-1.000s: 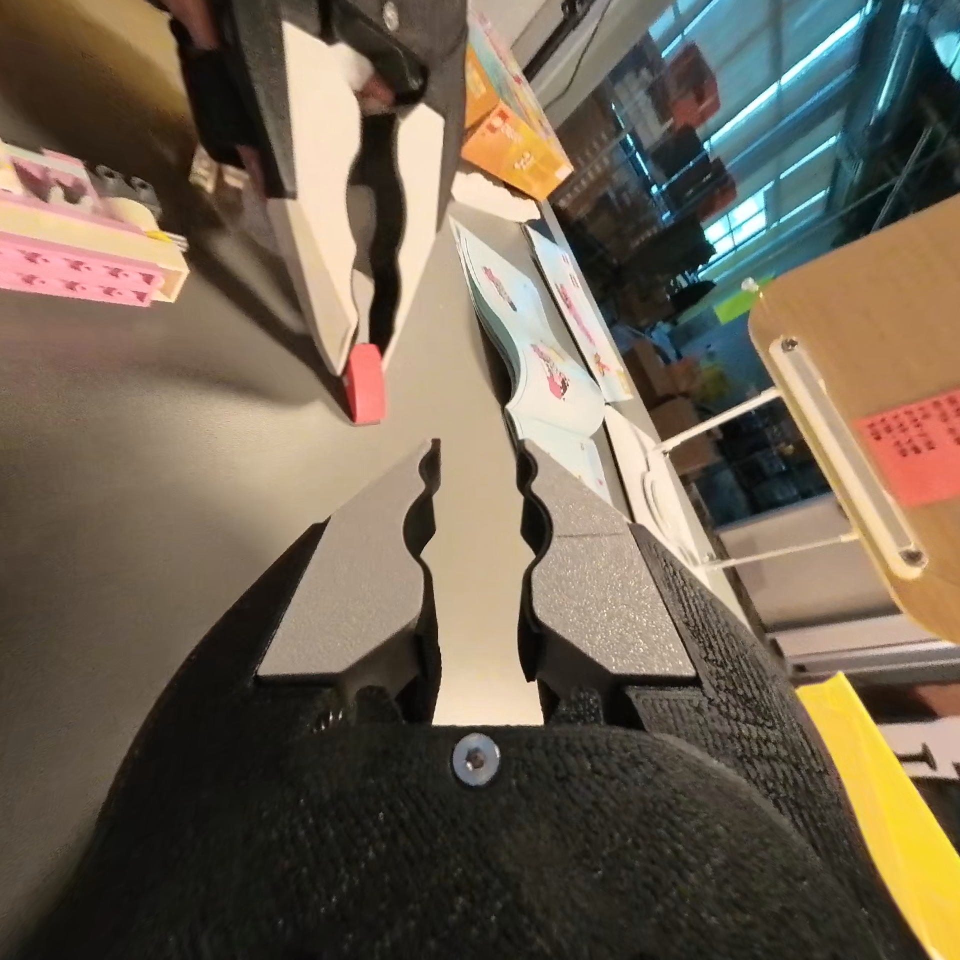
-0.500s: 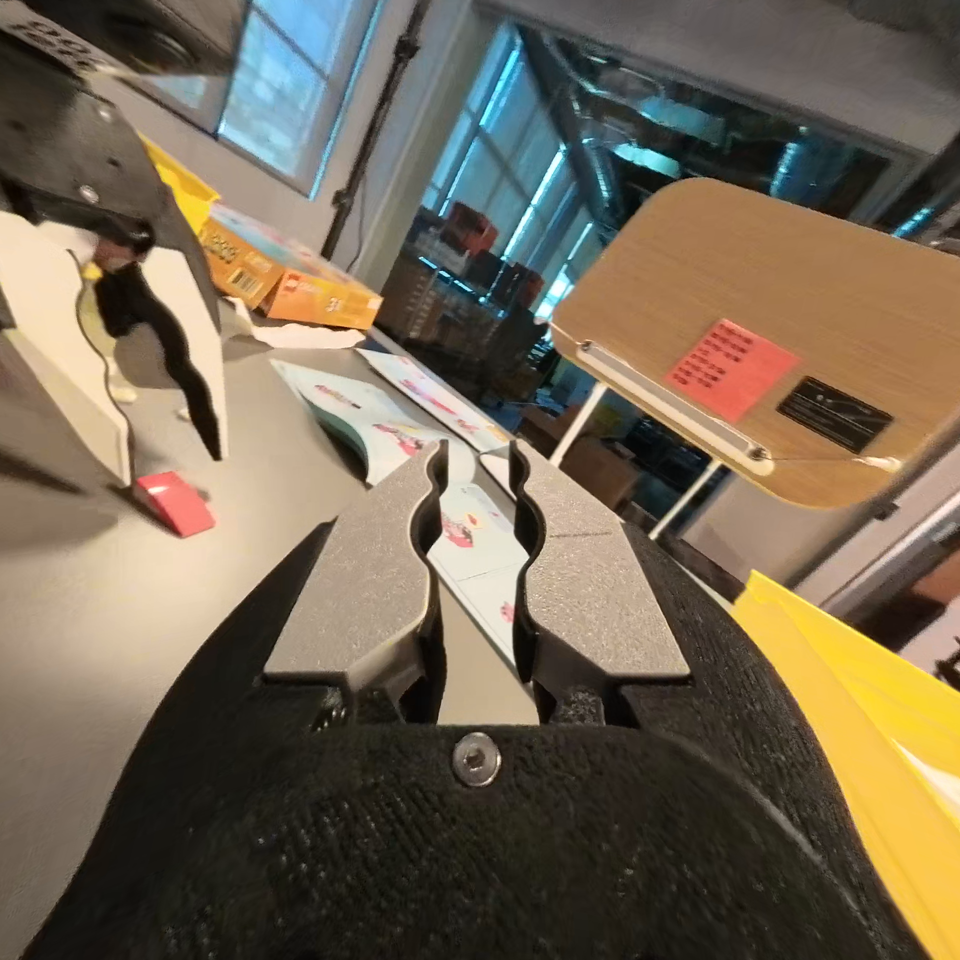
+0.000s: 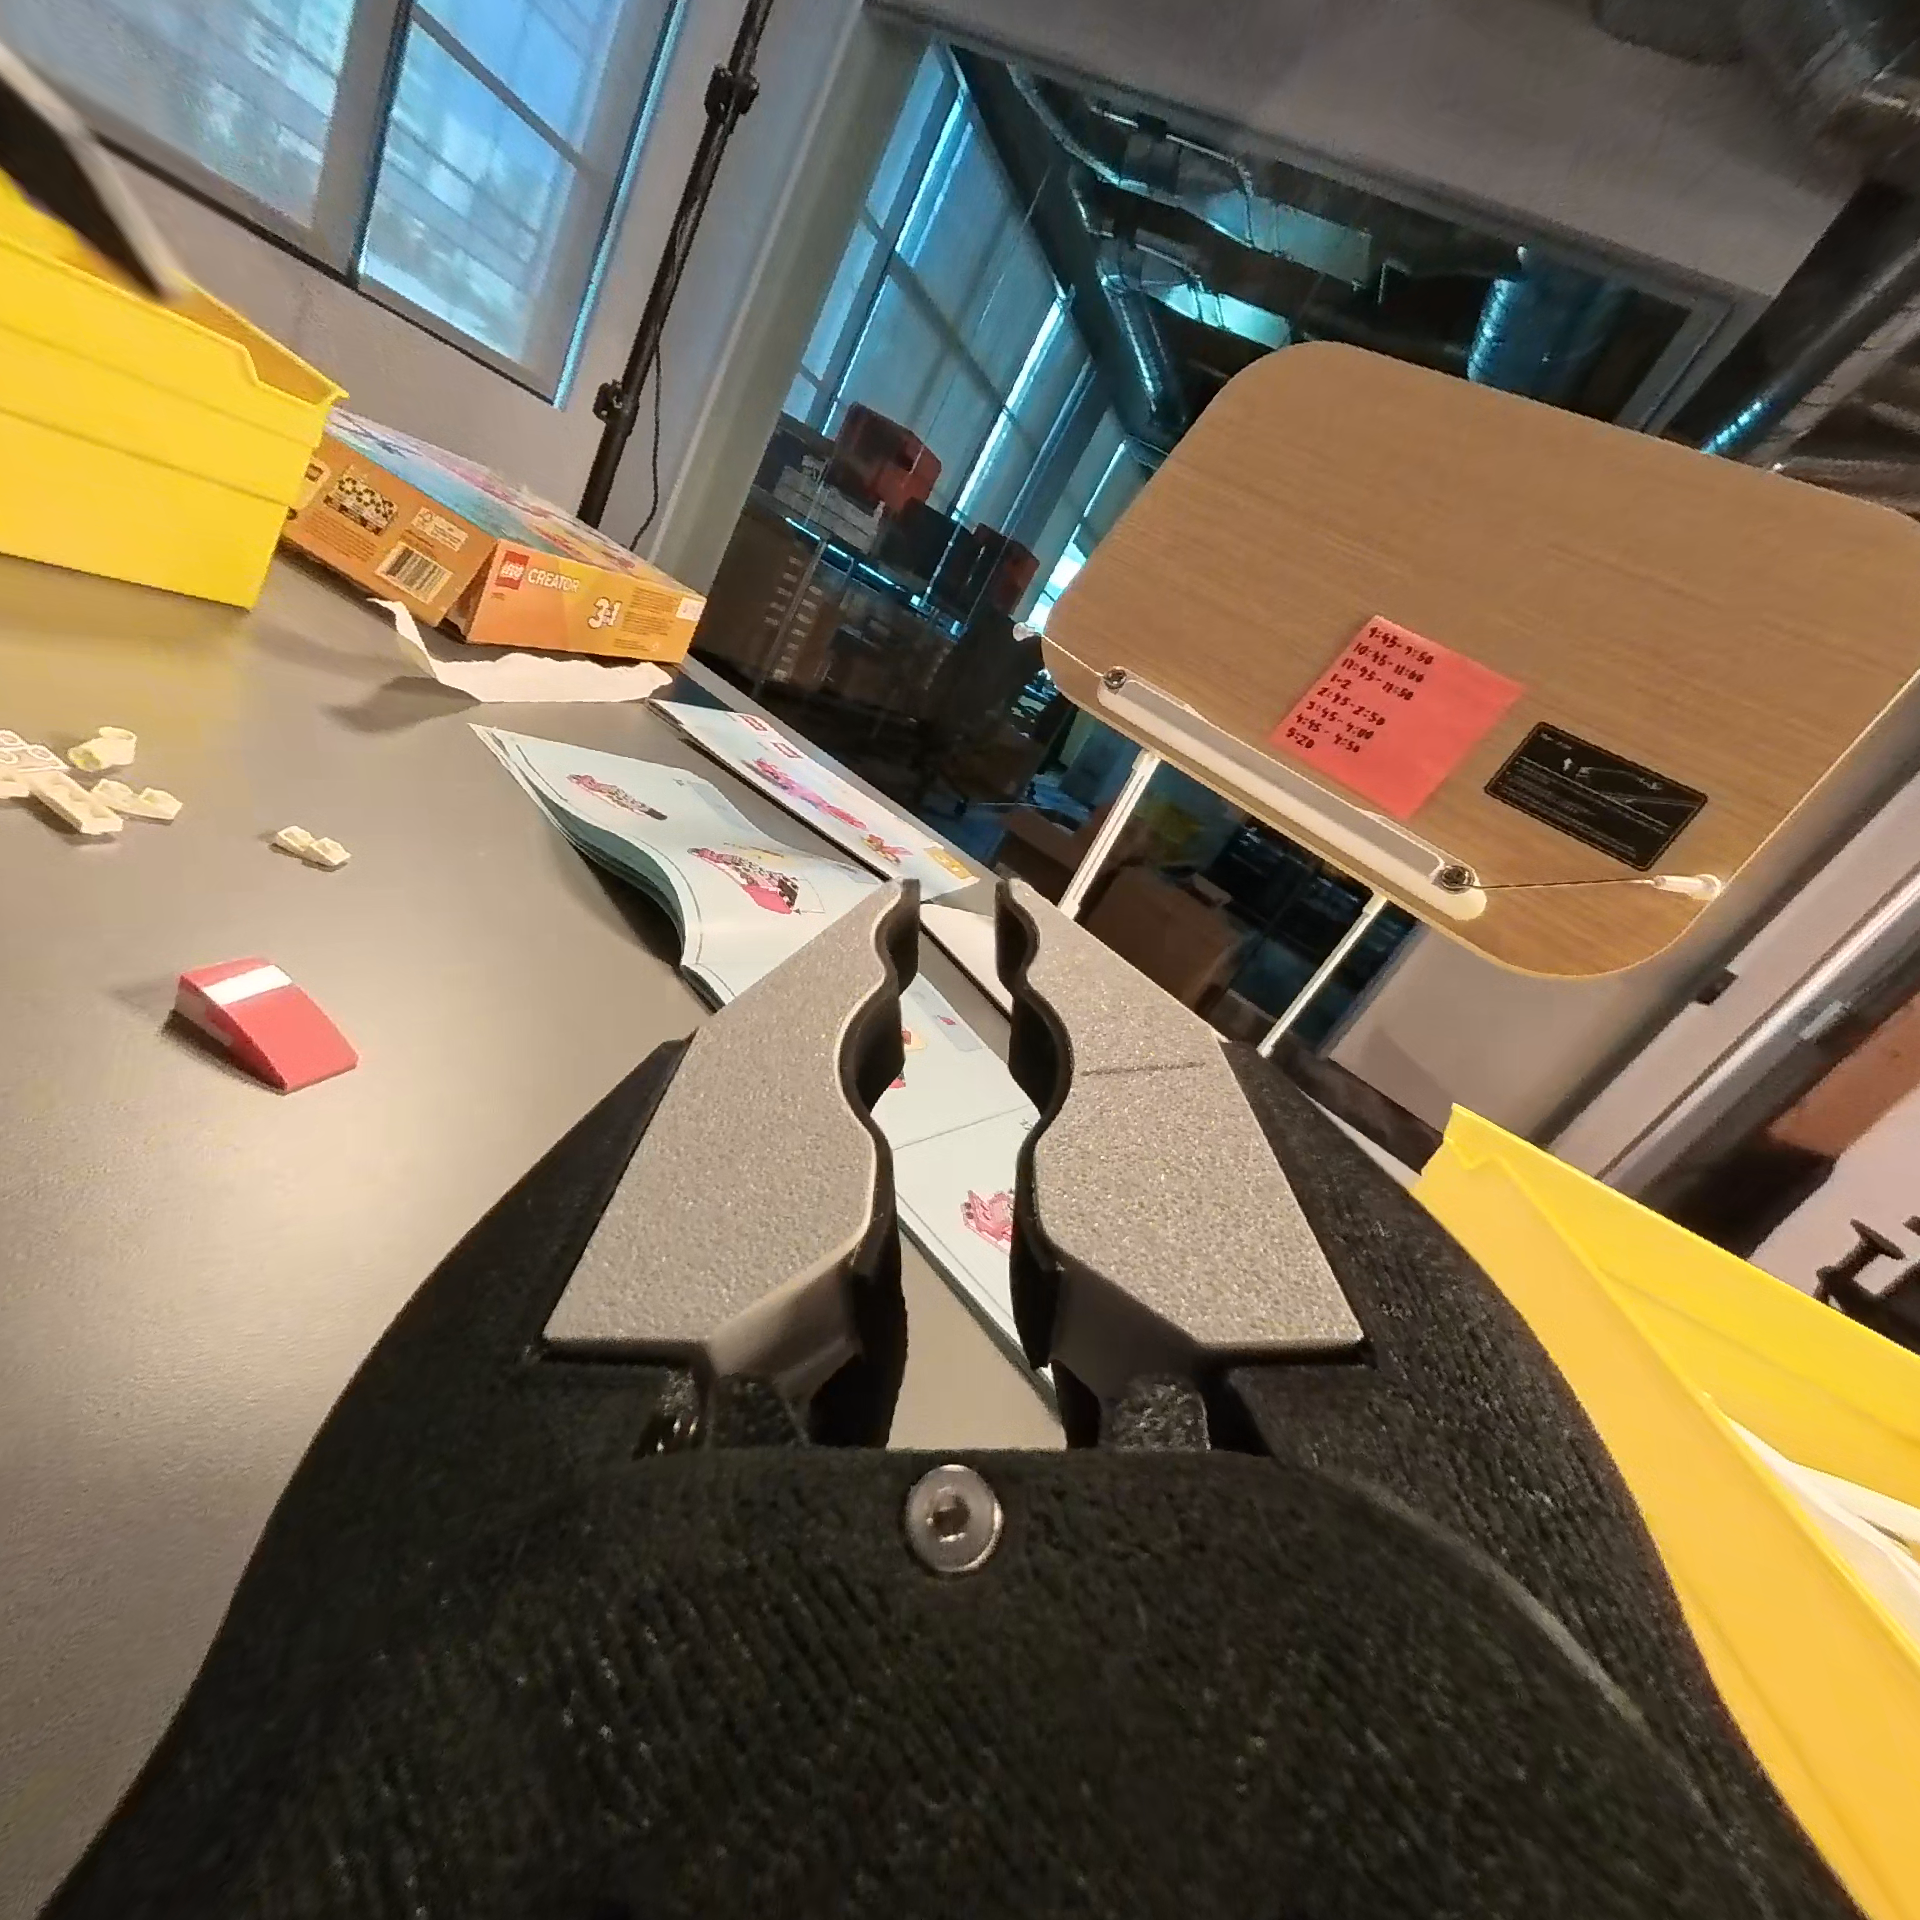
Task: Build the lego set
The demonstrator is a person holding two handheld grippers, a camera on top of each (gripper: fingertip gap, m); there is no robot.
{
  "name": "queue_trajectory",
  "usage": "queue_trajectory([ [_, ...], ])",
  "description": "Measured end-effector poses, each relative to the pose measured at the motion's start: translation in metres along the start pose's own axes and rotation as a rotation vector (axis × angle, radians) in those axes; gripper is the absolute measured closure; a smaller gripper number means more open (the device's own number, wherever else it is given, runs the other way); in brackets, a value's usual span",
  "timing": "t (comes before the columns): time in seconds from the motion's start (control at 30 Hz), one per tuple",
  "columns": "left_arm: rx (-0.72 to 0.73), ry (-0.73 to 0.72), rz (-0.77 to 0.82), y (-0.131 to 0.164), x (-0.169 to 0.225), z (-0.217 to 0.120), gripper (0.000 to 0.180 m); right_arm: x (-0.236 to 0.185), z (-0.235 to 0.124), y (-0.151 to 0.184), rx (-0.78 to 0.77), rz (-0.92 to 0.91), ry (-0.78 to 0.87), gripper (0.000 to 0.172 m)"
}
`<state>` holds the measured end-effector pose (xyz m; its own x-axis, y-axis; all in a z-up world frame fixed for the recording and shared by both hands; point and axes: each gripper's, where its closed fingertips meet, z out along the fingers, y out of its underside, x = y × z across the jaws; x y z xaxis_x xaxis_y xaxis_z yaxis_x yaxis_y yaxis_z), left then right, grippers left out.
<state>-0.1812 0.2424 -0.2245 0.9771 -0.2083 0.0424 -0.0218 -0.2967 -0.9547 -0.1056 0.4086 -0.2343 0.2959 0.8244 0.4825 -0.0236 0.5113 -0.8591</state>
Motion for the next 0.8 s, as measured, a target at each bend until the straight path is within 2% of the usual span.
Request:
queue_trajectory([
  [0.2, -0.300, -0.055, -0.096, 0.094, 0.035, -0.049, 0.139, -0.001, 0.001, 0.001, -0.008, 0.016, -0.009, 0.160],
  [0.3, -0.404, -0.020, -0.141, 0.122, 0.054, -0.062, 0.148, -0.004, 0.002, 0.002, -0.011, 0.015, -0.022, 0.160],
  [0.53, -0.505, -0.086, -0.114, 0.143, 0.047, -0.058, 0.143, -0.008, 0.003, 0.002, -0.017, 0.014, -0.040, 0.161],
  [0.67, -0.540, -0.107, -0.071, 0.146, 0.043, -0.053, 0.154, -0.010, 0.002, 0.002, -0.015, 0.024, -0.053, 0.161],
  [0.7, -0.558, -0.124, -0.047, 0.147, 0.040, -0.053, 0.163, -0.011, 0.002, 0.001, -0.015, 0.027, -0.055, 0.160],
  [0.8, -0.577, -0.139, 0.007, 0.145, 0.038, -0.053, 0.166, -0.012, 0.003, -0.005, -0.011, 0.008, -0.044, 0.143],
])
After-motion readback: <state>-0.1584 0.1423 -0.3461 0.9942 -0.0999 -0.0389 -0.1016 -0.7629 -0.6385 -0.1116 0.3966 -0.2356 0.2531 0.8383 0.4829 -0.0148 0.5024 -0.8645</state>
